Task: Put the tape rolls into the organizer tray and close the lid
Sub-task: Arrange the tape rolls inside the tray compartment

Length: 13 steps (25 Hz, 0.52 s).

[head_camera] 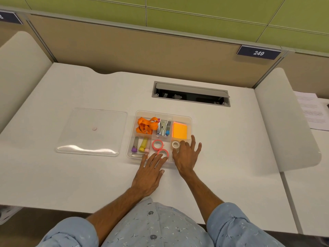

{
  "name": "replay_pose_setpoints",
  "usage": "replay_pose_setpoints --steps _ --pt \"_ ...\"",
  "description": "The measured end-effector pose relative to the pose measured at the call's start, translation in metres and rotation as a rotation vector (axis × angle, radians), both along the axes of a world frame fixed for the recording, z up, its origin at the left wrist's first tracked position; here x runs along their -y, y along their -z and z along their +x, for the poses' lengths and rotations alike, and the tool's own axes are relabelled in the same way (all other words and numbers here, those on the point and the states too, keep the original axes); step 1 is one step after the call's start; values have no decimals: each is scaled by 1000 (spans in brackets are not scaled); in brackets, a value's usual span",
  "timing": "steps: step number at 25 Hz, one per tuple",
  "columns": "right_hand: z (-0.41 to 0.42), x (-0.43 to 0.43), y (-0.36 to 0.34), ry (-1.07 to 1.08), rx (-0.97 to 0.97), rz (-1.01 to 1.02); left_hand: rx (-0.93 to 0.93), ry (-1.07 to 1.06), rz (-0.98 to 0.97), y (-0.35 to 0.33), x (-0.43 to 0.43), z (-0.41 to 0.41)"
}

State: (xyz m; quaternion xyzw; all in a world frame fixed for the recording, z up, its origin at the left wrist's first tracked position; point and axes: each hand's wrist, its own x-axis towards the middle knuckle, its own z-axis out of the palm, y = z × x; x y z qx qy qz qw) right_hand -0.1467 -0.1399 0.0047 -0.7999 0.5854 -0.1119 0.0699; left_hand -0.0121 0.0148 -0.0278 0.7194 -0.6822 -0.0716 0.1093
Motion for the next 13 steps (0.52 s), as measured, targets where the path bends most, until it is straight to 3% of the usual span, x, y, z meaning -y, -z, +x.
replay_pose_setpoints --steps 13 --pt "2 -1 -5 -36 17 5 -5 12 41 -5 0 0"
